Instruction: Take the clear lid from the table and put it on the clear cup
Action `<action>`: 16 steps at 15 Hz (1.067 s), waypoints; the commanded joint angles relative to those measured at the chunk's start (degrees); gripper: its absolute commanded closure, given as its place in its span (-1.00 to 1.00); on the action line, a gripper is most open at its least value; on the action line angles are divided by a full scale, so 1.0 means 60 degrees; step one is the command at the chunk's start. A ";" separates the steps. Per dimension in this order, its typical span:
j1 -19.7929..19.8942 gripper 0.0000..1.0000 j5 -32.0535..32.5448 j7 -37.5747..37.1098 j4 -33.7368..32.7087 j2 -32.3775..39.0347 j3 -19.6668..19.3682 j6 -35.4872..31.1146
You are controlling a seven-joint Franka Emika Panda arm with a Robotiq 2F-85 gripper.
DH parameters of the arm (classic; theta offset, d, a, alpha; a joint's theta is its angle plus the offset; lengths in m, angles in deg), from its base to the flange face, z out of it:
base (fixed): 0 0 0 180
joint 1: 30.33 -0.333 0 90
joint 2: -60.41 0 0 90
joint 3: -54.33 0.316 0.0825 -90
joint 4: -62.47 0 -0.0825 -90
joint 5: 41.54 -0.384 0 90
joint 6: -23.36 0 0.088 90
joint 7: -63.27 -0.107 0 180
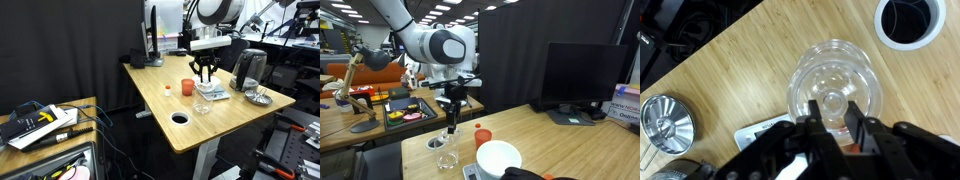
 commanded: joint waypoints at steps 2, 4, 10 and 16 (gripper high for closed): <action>-0.0132 0.85 -0.0052 0.0423 -0.0146 0.0330 -0.0170 0.0019; -0.0151 0.85 -0.0014 0.0485 -0.0219 0.0452 -0.0204 0.0021; -0.0284 0.85 0.0040 0.0591 -0.0456 0.0702 -0.0206 0.0069; -0.0402 0.85 0.0065 0.0606 -0.0642 0.1093 -0.0278 0.0129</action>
